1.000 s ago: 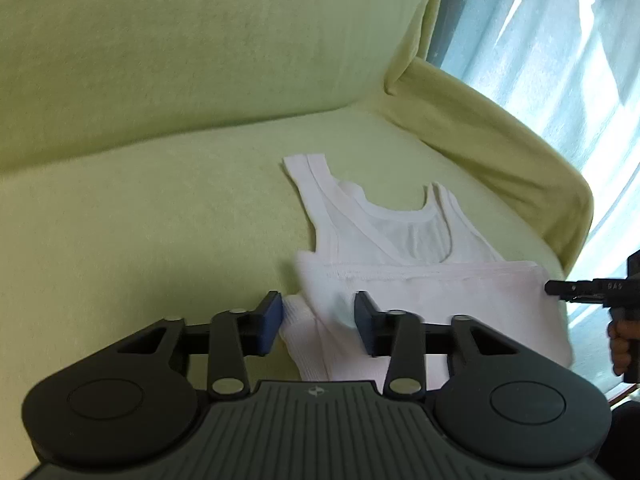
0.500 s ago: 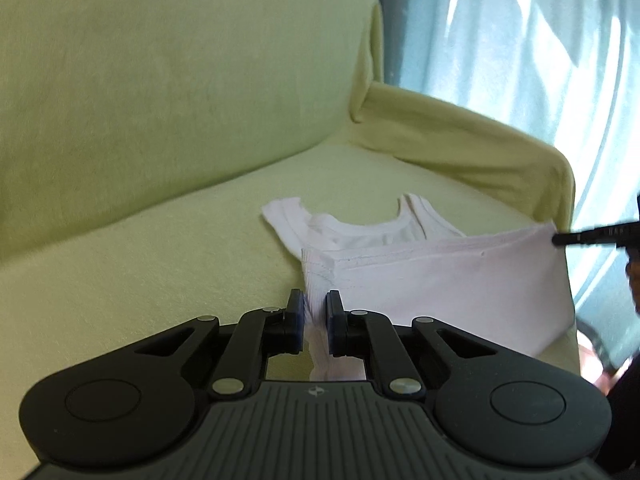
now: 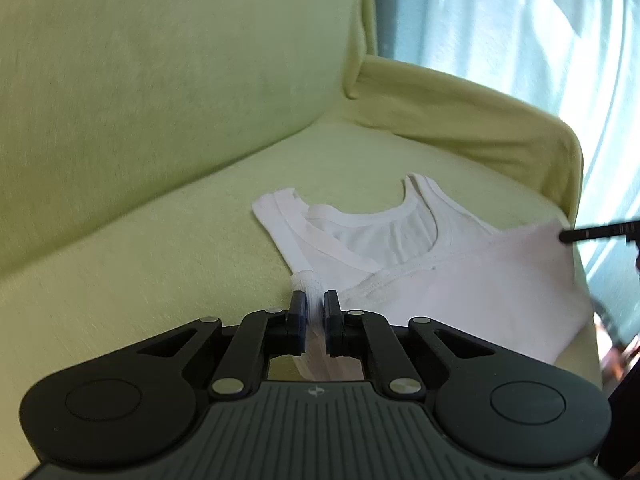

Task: Fold clothes

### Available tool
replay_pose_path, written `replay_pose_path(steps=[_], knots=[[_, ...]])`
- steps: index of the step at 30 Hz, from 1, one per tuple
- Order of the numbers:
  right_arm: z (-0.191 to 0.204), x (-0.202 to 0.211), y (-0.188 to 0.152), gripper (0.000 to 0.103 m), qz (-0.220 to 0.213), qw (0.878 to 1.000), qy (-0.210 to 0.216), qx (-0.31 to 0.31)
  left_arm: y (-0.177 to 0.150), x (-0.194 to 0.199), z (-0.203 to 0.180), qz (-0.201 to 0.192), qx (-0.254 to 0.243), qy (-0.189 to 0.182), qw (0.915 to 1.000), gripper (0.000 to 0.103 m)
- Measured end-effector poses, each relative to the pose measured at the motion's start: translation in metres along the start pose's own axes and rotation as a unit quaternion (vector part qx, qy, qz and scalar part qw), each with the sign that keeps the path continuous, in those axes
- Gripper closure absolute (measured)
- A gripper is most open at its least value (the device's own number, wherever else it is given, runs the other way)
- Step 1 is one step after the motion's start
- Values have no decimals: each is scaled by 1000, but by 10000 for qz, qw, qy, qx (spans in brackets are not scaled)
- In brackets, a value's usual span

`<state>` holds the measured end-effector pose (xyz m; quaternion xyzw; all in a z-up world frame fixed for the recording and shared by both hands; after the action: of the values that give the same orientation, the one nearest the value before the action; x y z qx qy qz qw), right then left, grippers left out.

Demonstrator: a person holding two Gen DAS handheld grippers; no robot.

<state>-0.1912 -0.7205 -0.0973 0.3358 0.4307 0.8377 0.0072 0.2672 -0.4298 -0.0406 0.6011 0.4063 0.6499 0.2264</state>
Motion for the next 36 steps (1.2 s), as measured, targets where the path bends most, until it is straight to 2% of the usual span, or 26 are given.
replay_pose_path(steps=[2,5,10,18,25,32,33,35,36], knots=[[-1,6,2,101,-111,9999,-44,-8,0,15,-5,-221,-58,56,9997,99],[-1,18,9,102,-358,9993,-25,-63,1,34,-5,-543,119,49,9984,100],[9,19,34,102,-656,9978,25,47,17,32,11,-714,367,120,9967,102],[35,-33,76,102,-639,9973,8,350,45,-19,33,-470,416,316,9975,102],[28,-85,103,102,-664,9972,-121,313,61,-60,48,-416,404,511,9970,102],[1,-144,100,101,-303,9989,-348,47,42,-90,63,-111,828,744,9937,99],[-3,-143,98,98,-308,9986,-424,-27,39,-94,65,-66,890,778,9930,95],[-9,-130,93,97,-393,9977,-511,-203,33,-95,66,-15,965,847,9917,94],[-8,-123,90,97,-417,9974,-542,-232,30,-89,64,-23,961,883,9914,88]])
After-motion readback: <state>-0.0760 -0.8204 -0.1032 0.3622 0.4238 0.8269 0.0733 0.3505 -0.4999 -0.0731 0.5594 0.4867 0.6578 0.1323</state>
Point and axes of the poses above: each gripper's, at about its wrist camera, not at the fingertips, and x roughly against the way its jaws point, z to its left, y to its top, the point moved 1 cm from there along -x, roughly the way its jaws point
